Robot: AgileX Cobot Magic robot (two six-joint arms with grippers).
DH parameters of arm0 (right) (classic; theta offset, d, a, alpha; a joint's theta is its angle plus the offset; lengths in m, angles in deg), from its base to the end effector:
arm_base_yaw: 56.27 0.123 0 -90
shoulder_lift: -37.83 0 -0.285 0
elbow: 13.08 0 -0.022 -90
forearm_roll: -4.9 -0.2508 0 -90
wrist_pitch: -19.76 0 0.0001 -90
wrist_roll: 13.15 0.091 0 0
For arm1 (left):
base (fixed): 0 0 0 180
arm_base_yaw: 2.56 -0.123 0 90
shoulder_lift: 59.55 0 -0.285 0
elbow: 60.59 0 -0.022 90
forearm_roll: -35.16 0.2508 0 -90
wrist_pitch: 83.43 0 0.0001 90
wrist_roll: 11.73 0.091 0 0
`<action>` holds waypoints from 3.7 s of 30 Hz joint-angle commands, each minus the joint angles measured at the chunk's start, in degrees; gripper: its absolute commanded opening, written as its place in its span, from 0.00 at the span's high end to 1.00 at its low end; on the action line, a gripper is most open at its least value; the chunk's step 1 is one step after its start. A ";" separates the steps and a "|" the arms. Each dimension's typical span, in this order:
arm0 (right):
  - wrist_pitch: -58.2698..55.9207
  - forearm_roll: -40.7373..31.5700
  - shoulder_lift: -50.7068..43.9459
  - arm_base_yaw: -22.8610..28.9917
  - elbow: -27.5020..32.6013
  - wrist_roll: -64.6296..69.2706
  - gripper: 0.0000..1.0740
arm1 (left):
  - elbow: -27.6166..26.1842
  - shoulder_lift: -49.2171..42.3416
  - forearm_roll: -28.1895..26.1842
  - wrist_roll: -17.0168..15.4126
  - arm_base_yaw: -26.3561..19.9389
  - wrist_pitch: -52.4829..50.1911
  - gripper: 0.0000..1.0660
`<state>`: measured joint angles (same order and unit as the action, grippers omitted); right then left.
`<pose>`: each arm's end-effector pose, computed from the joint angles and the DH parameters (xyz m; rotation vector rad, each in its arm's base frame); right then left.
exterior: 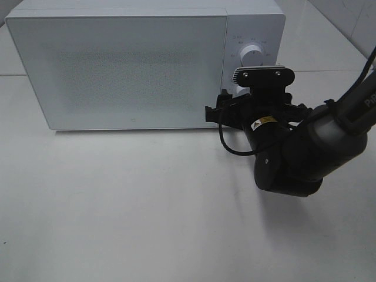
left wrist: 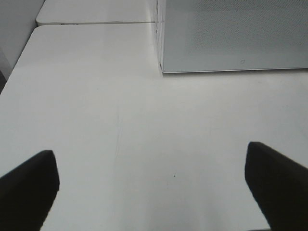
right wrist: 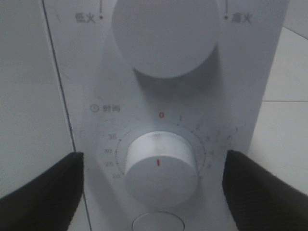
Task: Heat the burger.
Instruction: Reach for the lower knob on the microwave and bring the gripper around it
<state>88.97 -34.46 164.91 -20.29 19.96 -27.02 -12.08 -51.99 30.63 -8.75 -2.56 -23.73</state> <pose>0.3154 0.1624 0.1139 -0.0119 1.6589 -0.0254 -0.0049 -0.0062 0.2793 0.0555 2.0179 -0.0612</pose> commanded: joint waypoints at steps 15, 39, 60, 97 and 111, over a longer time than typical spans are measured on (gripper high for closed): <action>5.79 1.03 0.17 -2.58 -2.01 0.40 0.45 | 0.23 -1.55 -0.40 -0.46 -0.06 -0.23 0.06; 5.67 1.20 0.17 -2.58 -2.01 3.27 0.90 | 0.23 -1.55 -0.40 -0.46 -0.06 -0.23 0.06; 6.19 1.20 0.17 -2.46 -2.01 39.13 0.90 | 0.23 -1.55 -0.40 -0.46 -0.06 -0.23 0.06; 8.54 2.86 0.17 -2.46 -2.01 90.47 0.92 | 0.23 -1.55 -0.40 -0.46 -0.06 -0.23 0.06; 8.54 2.69 0.17 -2.46 -2.01 103.30 0.91 | 0.23 -1.55 -0.40 -0.46 -0.06 -0.23 0.06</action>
<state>88.74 -32.97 165.31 -21.78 19.56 75.48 -12.08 -51.99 30.63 -8.75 -2.56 -23.73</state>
